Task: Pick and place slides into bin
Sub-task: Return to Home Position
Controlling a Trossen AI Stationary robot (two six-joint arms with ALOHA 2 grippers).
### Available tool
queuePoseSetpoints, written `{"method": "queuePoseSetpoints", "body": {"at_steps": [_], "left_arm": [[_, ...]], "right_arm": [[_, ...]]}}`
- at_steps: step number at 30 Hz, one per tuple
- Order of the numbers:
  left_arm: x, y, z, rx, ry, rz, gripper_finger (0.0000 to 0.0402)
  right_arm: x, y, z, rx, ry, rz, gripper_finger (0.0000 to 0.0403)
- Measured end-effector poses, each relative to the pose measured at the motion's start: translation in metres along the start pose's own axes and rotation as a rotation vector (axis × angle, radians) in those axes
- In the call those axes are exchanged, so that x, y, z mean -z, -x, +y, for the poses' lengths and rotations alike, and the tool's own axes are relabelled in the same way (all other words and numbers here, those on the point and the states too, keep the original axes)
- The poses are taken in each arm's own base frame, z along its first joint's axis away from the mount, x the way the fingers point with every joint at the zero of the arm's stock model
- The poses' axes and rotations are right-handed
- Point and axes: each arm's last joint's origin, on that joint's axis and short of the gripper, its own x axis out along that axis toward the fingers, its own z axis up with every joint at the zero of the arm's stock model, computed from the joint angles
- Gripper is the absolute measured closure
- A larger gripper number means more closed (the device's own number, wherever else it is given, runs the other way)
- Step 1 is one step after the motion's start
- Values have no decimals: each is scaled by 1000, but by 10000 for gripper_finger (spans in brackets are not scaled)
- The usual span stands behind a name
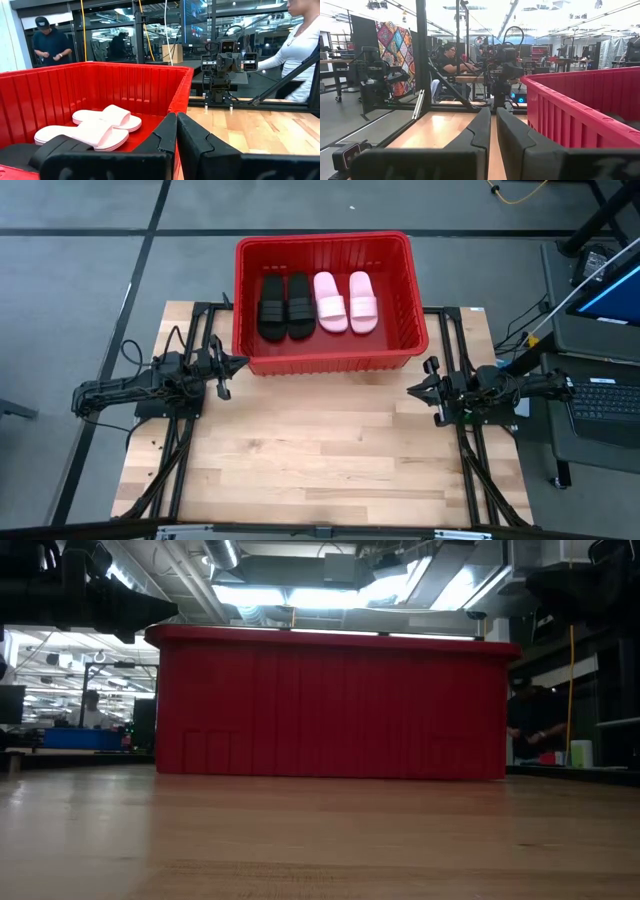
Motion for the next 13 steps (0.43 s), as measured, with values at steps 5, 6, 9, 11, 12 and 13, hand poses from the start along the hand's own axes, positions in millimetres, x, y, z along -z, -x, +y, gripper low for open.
{"method": "queuePoseSetpoints", "body": {"at_steps": [5,6,9,11,12,13], "left_arm": [[0,0,0,0,0,0,396],[0,0,0,0,0,0,397],[0,0,0,0,0,0,397],[0,0,0,0,0,0,395],[0,0,0,0,0,0,394],[0,0,0,0,0,0,394]], "right_arm": [[0,0,0,0,0,0,370],[0,0,0,0,0,0,370],[0,0,0,0,0,0,370],[0,0,0,0,1,0,370],[0,0,0,0,2,0,370],[0,0,0,0,1,0,370]]}}
